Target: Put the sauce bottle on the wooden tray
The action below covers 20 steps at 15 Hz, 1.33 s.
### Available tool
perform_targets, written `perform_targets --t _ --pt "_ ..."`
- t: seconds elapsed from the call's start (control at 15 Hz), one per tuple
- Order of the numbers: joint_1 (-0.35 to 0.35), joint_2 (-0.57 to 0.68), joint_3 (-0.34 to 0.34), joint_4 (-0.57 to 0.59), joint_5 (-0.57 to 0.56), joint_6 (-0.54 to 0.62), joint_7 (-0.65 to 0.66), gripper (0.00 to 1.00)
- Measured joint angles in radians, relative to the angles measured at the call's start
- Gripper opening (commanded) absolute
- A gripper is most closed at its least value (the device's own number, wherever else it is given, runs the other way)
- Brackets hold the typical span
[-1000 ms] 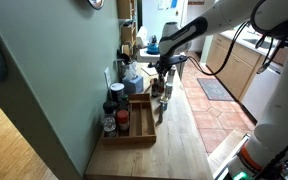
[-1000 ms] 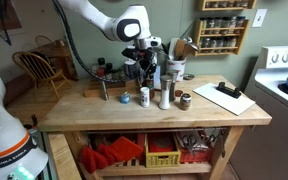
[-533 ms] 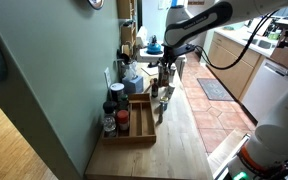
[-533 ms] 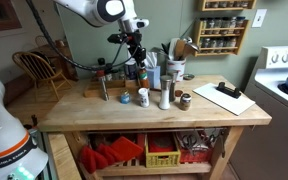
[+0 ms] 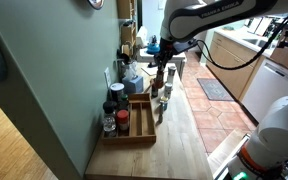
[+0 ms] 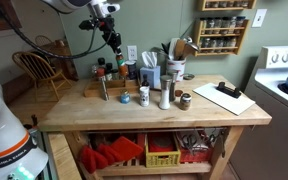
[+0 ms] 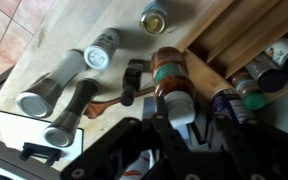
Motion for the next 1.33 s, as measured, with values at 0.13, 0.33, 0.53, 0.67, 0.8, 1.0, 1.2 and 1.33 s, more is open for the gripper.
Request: perform_targets --t 0.13,0.33,0.53,0.67,0.8,1.0,1.2,1.33 --pt "0.035 -0.029 0.031 -0.016 0.027 0.000 0.000 0.08" --pt "0.092 -0.056 0.090 -0.028 0.046 -0.002 0.000 0.08" --pt "0.150 -0.063 0.136 -0.030 0.065 -0.015 -0.017 0.08" --pt "0.185 -0.062 0.152 -0.031 0.082 -0.015 -0.046 0.08" --pt "0.221 -0.059 0.156 -0.030 0.114 -0.014 -0.097 0.08" --pt "0.264 -0.054 0.149 -0.030 0.193 -0.012 -0.187 0.33" --pt "0.268 -0.055 0.138 -0.030 0.211 -0.011 -0.214 0.33" --pt "0.268 -0.055 0.135 -0.030 0.212 -0.011 -0.217 0.08"
